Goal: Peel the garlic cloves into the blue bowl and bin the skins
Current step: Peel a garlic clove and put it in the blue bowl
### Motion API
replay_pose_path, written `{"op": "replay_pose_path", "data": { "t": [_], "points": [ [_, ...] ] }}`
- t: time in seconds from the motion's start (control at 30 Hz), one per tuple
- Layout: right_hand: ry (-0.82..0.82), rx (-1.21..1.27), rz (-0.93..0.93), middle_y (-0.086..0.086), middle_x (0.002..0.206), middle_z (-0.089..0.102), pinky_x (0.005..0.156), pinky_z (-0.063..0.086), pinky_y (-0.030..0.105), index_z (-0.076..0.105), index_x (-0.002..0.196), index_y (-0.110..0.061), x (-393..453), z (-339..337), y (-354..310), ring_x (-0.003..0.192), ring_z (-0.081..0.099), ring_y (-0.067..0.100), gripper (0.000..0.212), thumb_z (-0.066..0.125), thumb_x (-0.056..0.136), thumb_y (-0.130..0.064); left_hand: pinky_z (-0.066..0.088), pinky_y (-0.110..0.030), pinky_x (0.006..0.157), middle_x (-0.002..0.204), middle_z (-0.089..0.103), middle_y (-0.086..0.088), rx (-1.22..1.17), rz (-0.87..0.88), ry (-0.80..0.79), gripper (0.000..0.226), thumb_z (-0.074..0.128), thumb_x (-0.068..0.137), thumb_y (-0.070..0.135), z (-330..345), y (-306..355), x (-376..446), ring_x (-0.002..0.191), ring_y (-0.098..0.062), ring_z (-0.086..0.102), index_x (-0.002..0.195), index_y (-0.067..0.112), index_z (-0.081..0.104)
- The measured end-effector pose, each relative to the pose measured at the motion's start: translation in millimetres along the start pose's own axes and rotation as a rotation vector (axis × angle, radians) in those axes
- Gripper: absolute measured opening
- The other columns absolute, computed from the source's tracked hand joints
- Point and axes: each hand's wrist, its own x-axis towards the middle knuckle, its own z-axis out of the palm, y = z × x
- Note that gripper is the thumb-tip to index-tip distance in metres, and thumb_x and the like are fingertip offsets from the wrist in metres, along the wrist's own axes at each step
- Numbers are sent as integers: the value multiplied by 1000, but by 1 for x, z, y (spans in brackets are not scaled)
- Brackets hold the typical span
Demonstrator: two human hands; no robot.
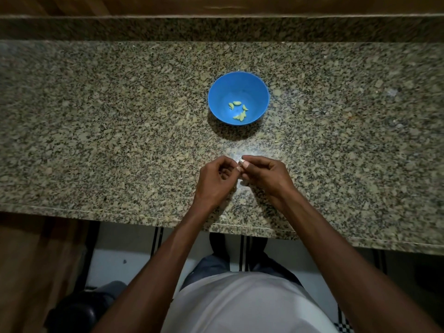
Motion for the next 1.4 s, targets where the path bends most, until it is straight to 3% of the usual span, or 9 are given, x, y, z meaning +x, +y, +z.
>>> {"op": "replay_pose_path", "data": {
  "t": [0.3,0.37,0.5,0.67,0.73,0.9,1.03,1.17,1.4],
  "points": [
    [-72,32,41,24,107,78,98,61,45,74,116,6,2,-14,13,105,76,35,24,75,93,0,64,-38,72,80,76,10,98,-85,37,14,75,86,11,-1,-13,-13,73,-3,72,85,25,80],
    [-82,7,22,25,107,77,96,62,41,74,116,6,0,-14,14,104,77,34,24,75,93,0,65,-38,69,75,76,10,77,-133,65,3,82,83,22,-3,-13,-15,70,-4,72,82,24,79],
    [-112,-82,-49,24,104,78,91,64,38,75,116,5,-4,-13,14,90,77,23,22,74,94,-1,59,-30,58,62,72,10,130,-133,116,32,82,83,53,-9,-10,-17,58,-6,70,73,22,78],
    [-108,-152,-118,21,103,79,97,61,49,78,110,1,-8,-9,14,96,77,28,17,75,93,-2,62,-28,82,97,80,6,-191,-116,23,17,77,95,24,-11,-7,-18,92,-6,75,109,15,81],
    [-99,-209,-158,15,103,80,98,61,48,80,106,-3,-9,-6,14,102,77,30,16,79,91,-4,61,-28,86,103,80,4,-317,-134,8,19,77,95,21,-10,-6,-18,99,-10,76,112,13,80],
    [-109,-260,-196,8,102,81,99,60,44,81,103,-7,-10,-2,13,103,77,25,17,84,87,-10,60,-24,82,102,81,-3,-502,-223,39,16,78,92,11,-8,-5,-18,100,-16,77,108,6,79],
    [-129,-265,-229,8,99,82,88,63,36,81,104,-5,-13,0,11,97,78,24,18,84,87,-12,62,-36,89,101,81,-4,-552,-266,62,13,79,91,11,-7,-6,-16,101,-20,77,103,10,80],
    [-134,-263,-246,12,96,81,81,63,32,80,105,0,-11,3,11,94,79,26,17,81,89,-6,60,-33,86,102,81,-6,-624,-349,88,16,80,91,16,-2,-5,-16,99,-19,76,105,9,79],
    [-92,-47,-162,19,105,79,90,63,36,76,113,5,-12,6,17,102,77,32,22,76,91,0,59,-24,82,107,79,-10,-679,-276,126,21,74,93,2,2,2,-23,103,-19,76,114,0,75]
  ]
}}
